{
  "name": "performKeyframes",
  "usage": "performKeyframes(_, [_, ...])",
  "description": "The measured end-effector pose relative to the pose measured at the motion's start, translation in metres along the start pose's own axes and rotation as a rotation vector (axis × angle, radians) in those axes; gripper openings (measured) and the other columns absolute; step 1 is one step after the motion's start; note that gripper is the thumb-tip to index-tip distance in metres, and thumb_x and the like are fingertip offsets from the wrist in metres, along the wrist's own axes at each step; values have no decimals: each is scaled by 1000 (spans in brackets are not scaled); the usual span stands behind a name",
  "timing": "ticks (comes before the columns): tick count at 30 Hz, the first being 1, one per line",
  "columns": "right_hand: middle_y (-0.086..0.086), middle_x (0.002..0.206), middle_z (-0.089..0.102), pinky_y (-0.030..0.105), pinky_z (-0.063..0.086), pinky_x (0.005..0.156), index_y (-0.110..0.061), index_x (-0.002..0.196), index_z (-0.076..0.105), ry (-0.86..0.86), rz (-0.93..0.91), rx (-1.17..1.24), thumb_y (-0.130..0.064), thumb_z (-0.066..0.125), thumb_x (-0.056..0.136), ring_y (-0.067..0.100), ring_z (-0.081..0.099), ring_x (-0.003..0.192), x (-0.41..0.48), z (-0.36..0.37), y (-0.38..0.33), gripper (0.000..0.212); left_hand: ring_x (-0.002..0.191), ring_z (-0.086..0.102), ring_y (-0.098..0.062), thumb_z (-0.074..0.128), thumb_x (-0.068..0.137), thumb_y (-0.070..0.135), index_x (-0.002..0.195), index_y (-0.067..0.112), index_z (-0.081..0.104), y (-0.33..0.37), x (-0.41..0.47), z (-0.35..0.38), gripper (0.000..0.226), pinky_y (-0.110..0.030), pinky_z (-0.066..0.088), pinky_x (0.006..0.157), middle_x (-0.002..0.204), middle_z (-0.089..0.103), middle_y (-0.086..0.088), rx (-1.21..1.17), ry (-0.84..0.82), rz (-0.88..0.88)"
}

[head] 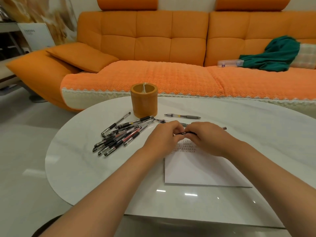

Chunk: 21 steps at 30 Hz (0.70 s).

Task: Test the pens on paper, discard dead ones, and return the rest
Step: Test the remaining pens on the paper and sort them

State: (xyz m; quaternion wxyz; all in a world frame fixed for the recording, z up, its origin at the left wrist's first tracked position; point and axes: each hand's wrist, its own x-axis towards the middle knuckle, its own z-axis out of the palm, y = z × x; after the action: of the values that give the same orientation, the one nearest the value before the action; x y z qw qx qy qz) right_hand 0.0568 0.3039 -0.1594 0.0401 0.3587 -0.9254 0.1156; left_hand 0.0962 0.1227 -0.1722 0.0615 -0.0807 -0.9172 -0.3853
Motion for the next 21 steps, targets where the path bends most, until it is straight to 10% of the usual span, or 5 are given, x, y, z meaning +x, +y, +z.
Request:
performKeyframes(6, [-8, 73, 63, 34, 43, 55, -31, 101, 62, 101, -32, -102, -45, 39, 102, 14, 56, 67, 3, 11, 0, 26, 75, 59, 10, 70, 92, 20, 97, 27, 69, -10, 1, -6, 8, -5, 42, 65, 83, 66, 17, -47, 18, 18])
performKeyframes(15, [-14, 82, 61, 32, 39, 60, -36, 139, 41, -14, 98, 49, -38, 41, 102, 11, 57, 76, 10, 1, -12, 37, 88, 56, -6, 64, 95, 22, 99, 27, 62, -15, -1, -20, 6, -21, 43, 72, 88, 59, 17, 87, 32, -5])
performKeyframes(21, [3, 87, 62, 31, 41, 63, -26, 97, 55, 56, 245, 515, 0, 39, 96, 16, 49, 68, 5, -6, -8, 31, 98, 50, -11, 60, 96, 24, 99, 23, 60, -15, -6, -13, 4, -29, 46, 76, 98, 54, 12, 275, -8, -6])
